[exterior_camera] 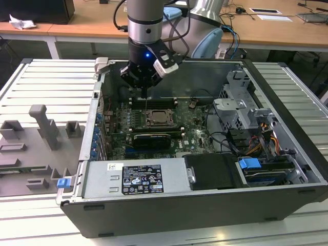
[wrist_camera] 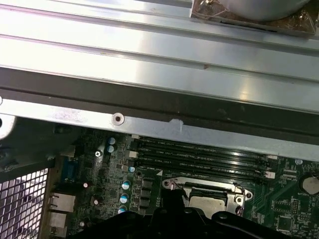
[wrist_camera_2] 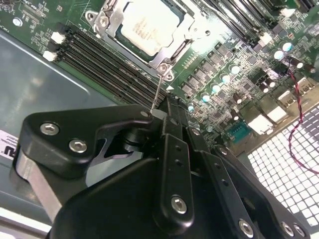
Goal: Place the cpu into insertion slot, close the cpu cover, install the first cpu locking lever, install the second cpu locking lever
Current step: 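Install the first cpu locking lever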
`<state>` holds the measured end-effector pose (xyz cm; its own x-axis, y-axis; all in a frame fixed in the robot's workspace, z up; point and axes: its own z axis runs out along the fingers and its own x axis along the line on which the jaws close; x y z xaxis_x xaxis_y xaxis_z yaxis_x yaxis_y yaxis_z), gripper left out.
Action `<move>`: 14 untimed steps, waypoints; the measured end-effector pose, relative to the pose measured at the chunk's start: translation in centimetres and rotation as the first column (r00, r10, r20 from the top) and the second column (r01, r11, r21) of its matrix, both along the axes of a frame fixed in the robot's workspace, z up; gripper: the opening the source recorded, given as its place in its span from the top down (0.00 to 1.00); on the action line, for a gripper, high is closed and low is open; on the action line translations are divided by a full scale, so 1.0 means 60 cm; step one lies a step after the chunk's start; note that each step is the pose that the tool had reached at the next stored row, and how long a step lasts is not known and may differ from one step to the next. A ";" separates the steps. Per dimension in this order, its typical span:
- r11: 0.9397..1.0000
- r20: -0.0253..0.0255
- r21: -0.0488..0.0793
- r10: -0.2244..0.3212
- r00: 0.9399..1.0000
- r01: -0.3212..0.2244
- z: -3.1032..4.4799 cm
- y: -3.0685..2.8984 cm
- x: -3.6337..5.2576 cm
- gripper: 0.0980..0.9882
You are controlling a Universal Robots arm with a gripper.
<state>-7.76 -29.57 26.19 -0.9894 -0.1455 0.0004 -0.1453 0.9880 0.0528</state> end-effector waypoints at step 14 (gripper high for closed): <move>1.000 0.000 0.000 0.000 1.000 0.000 0.000 0.0000 0.012 0.99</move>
<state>-7.07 -29.57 26.19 -0.9894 -0.1450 0.0004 -0.1448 0.9880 0.0528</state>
